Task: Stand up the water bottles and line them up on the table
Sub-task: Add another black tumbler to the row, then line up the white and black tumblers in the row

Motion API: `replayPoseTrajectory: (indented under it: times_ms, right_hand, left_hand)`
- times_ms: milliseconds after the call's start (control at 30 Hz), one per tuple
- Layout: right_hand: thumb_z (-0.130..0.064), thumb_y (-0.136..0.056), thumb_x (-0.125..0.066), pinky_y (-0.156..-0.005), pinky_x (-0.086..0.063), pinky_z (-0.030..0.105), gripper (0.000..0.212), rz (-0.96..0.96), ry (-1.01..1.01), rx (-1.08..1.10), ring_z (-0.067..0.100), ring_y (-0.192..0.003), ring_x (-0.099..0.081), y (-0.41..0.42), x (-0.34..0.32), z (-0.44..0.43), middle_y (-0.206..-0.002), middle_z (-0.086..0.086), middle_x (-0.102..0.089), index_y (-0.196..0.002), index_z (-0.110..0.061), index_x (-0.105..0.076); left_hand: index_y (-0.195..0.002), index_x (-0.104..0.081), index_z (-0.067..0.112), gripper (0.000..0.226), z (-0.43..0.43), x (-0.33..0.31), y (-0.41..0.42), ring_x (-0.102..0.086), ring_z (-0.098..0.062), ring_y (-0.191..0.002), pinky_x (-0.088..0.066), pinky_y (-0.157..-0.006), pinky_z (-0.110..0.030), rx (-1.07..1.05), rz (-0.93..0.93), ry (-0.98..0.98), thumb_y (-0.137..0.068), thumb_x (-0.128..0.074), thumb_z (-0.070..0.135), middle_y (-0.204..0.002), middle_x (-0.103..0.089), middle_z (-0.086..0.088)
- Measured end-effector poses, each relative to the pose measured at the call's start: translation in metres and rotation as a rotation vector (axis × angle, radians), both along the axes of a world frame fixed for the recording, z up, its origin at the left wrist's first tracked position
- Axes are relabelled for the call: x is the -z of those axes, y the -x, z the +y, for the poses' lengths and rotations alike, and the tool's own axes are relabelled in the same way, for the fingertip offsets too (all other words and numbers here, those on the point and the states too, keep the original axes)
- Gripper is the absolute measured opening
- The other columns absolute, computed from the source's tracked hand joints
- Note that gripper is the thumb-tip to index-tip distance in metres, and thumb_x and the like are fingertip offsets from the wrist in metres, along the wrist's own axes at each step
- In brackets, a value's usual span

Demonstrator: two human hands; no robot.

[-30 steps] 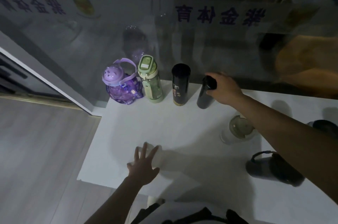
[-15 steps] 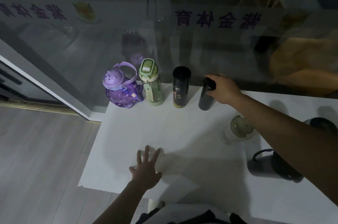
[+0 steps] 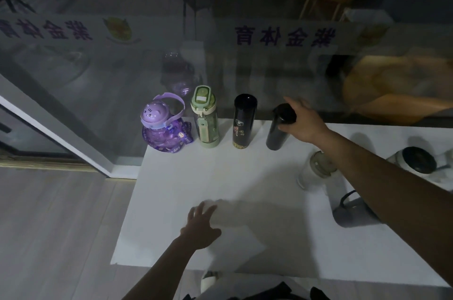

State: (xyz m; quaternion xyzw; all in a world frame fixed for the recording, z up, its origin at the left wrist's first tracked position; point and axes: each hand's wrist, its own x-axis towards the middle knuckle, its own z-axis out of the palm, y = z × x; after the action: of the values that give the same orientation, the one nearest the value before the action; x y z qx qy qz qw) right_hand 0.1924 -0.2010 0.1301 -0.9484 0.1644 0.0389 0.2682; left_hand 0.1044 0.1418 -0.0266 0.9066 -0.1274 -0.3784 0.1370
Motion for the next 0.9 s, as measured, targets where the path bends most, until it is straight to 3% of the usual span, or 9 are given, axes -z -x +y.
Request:
replayPoseTrajectory:
  times_ms: [100, 200, 267, 367, 500, 733, 900]
  right_hand:
    - [-0.029, -0.079, -0.075, -0.098, -0.042, 0.032, 0.064, -0.139, -0.073, 0.068, 0.025, -0.123, -0.050, 0.038, -0.017, 0.010, -0.138, 0.003, -0.047, -0.136, -0.026, -0.045]
    - [-0.030, -0.086, -0.069, -0.097, -0.031, 0.023, 0.055, -0.186, -0.118, 0.211, 0.015, -0.125, -0.045, 0.095, -0.031, 0.025, -0.140, -0.002, -0.047, -0.136, -0.025, -0.046]
    - [-0.032, -0.087, -0.068, -0.100, -0.031, 0.024, 0.052, -0.208, -0.117, 0.288, 0.017, -0.128, -0.045, 0.136, -0.034, 0.031, -0.142, -0.004, -0.048, -0.135, -0.025, -0.049]
    - [-0.031, -0.084, -0.072, -0.093, -0.037, 0.022, 0.047, -0.255, -0.067, 0.352, 0.017, -0.119, -0.053, 0.187, -0.034, 0.035, -0.127, -0.008, -0.055, -0.127, -0.024, -0.057]
    - [-0.026, -0.081, -0.074, -0.085, -0.050, 0.037, 0.042, -0.225, -0.093, 0.451, 0.022, -0.098, -0.061, 0.234, -0.034, 0.028, -0.114, -0.001, -0.061, -0.120, -0.024, -0.060]
    - [-0.024, -0.085, -0.069, -0.085, -0.038, 0.025, 0.039, -0.236, -0.101, 0.455, 0.012, -0.103, -0.051, 0.260, -0.027, -0.019, -0.126, 0.000, -0.058, -0.123, -0.021, -0.060]
    - [-0.024, -0.085, -0.070, -0.087, -0.033, 0.017, 0.044, -0.216, -0.130, 0.411, 0.005, -0.105, -0.045, 0.253, -0.020, -0.067, -0.131, -0.001, -0.056, -0.127, -0.020, -0.057]
  left_hand:
    - [-0.146, -0.030, 0.038, 0.076, -0.005, -0.018, -0.006, -0.032, -0.023, -0.141, -0.029, -0.114, -0.045, -0.051, 0.041, 0.022, -0.077, -0.056, 0.053, -0.155, -0.031, 0.002]
    - [-0.142, -0.040, 0.033, 0.075, -0.017, -0.032, -0.014, -0.046, -0.021, -0.132, -0.036, -0.110, -0.036, 0.017, 0.084, 0.163, -0.074, -0.061, 0.055, -0.147, -0.046, -0.004]
    - [-0.143, -0.040, 0.030, 0.066, -0.029, -0.042, -0.019, -0.046, -0.021, -0.132, -0.036, -0.108, -0.032, 0.096, 0.097, 0.237, -0.084, -0.065, 0.046, -0.147, -0.045, -0.007]
    - [-0.143, -0.039, 0.032, 0.064, -0.057, -0.064, -0.024, -0.046, -0.021, -0.131, -0.037, -0.105, -0.031, 0.200, 0.076, 0.321, -0.086, -0.065, 0.043, -0.147, -0.042, -0.007]
    - [-0.145, -0.036, 0.032, 0.070, -0.104, -0.089, -0.024, -0.044, -0.020, -0.132, -0.038, -0.106, -0.031, 0.273, 0.012, 0.414, -0.083, -0.069, 0.039, -0.147, -0.041, -0.004]
    - [-0.147, -0.024, 0.034, 0.087, -0.201, -0.123, -0.011, -0.029, -0.027, -0.137, -0.037, -0.105, -0.038, 0.363, -0.185, 0.492, -0.075, -0.073, 0.032, -0.149, -0.030, -0.003]
    - [-0.147, -0.019, 0.035, 0.098, -0.268, -0.123, -0.008, -0.023, -0.030, -0.139, -0.040, -0.104, -0.044, 0.428, -0.291, 0.331, -0.069, -0.079, 0.027, -0.155, -0.017, -0.002]
